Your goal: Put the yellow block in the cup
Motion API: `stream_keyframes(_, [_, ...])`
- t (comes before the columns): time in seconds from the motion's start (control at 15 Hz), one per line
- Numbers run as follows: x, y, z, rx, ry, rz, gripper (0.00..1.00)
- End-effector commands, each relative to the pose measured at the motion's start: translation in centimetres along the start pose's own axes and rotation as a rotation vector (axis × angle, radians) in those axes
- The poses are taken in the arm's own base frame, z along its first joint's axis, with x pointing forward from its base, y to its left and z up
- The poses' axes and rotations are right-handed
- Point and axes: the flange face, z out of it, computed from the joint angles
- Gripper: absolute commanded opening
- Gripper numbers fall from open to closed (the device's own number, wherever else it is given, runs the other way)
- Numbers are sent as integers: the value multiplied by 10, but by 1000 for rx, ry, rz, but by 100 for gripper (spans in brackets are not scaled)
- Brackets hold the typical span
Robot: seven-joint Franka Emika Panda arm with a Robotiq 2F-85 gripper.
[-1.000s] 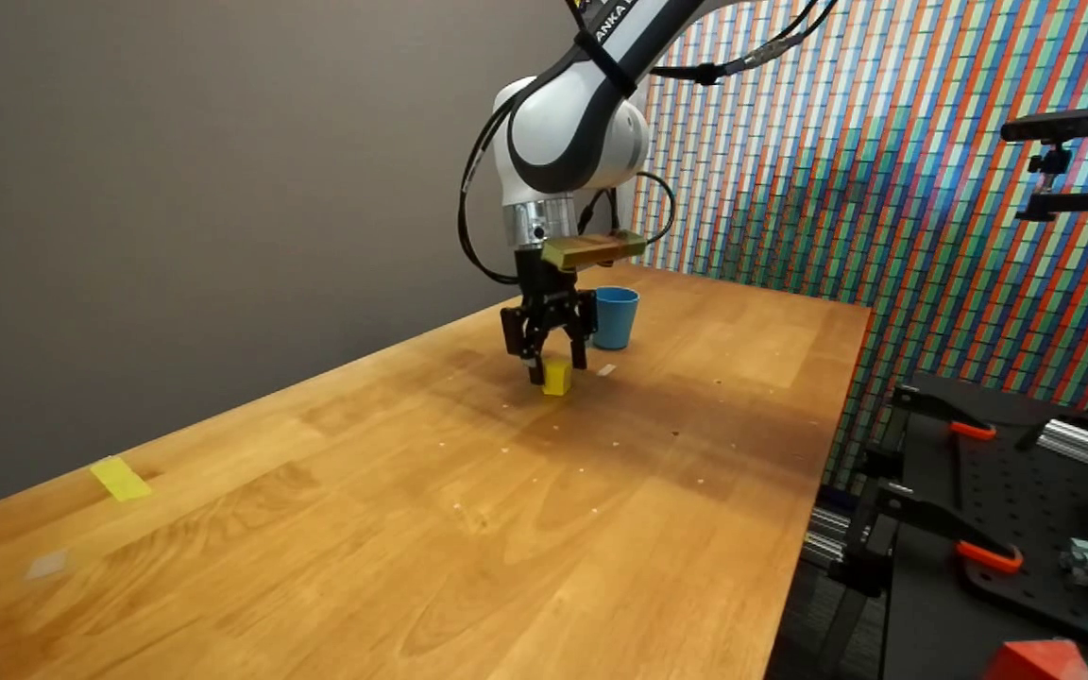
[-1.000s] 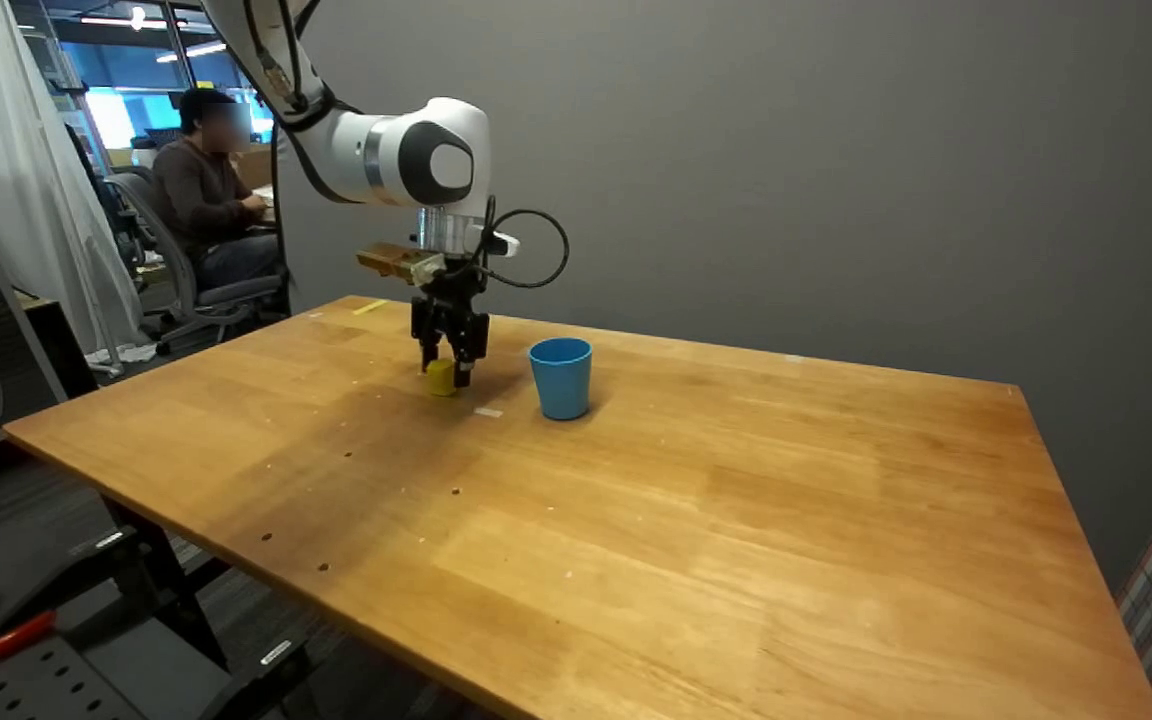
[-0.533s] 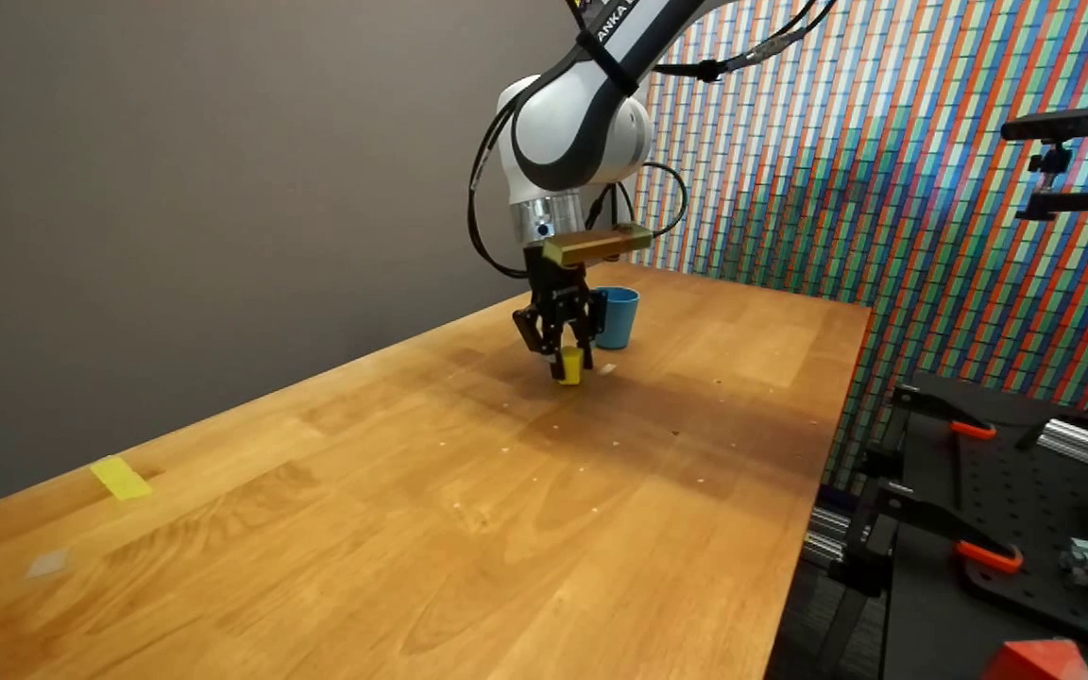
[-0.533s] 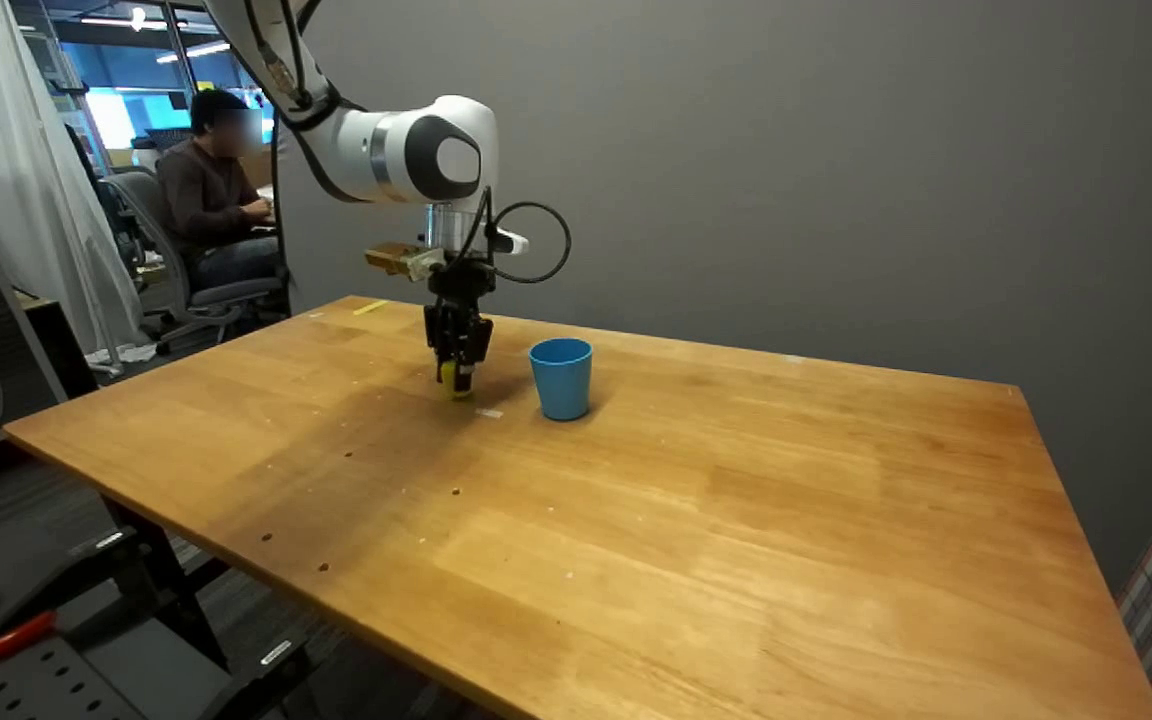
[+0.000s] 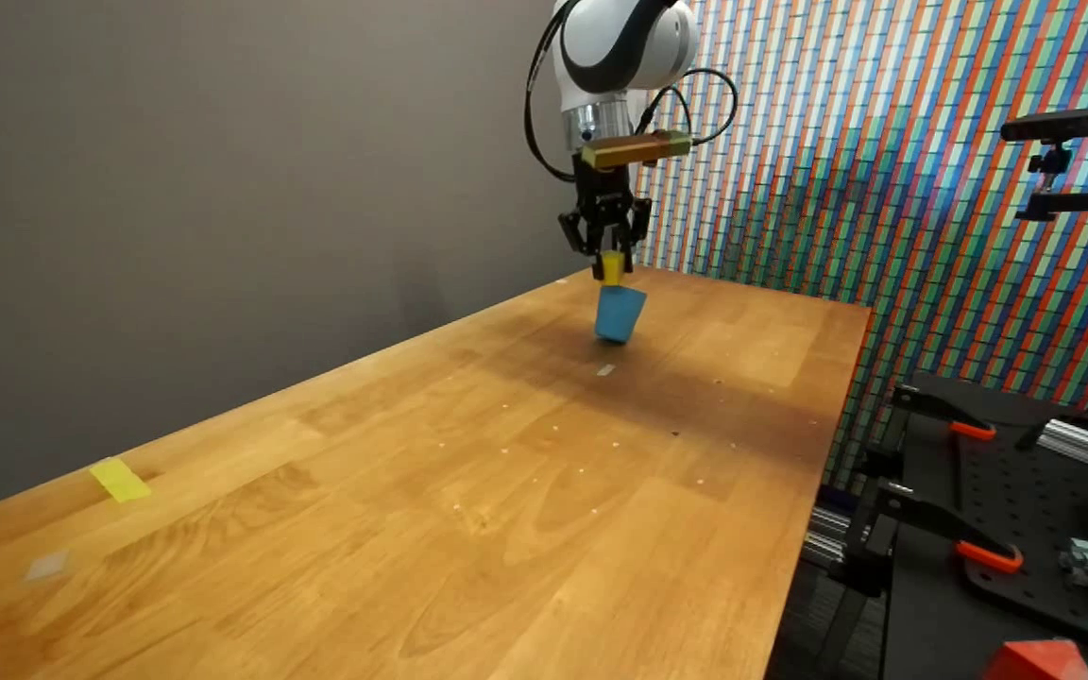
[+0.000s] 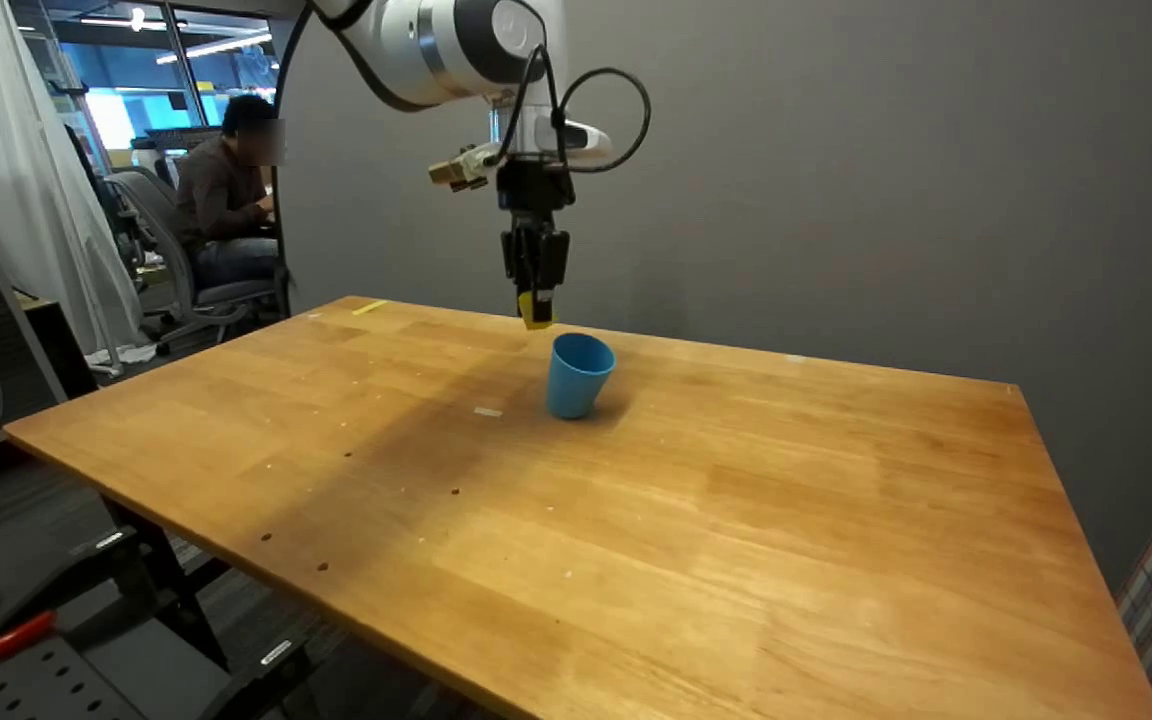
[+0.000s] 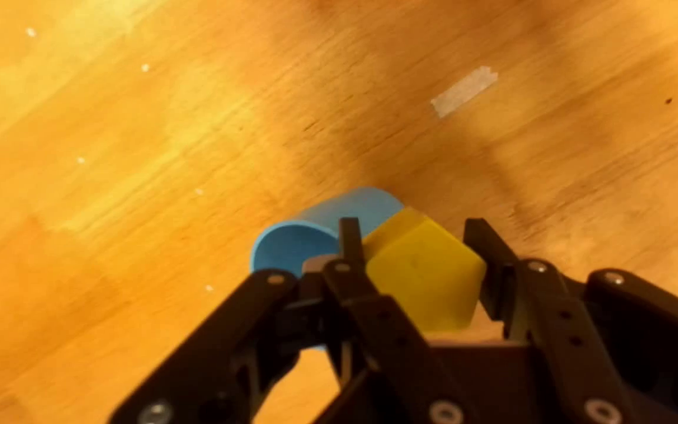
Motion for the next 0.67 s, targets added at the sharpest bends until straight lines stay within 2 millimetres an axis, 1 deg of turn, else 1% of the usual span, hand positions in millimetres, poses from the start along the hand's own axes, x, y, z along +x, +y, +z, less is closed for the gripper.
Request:
stream_keyframes(0.0, [-4, 30, -34, 22, -5, 59, 21])
stream_keyframes(0.13, [-3, 40, -39, 35, -10, 77, 21])
stream_keyframes(0.27, [-1, 47, -40, 53, -15, 86, 21])
stream_keyframes(0.4, [4, 50, -33, 79, -23, 86, 21])
stream_keyframes(0.6, [7, 48, -20, 94, -43, 83, 21])
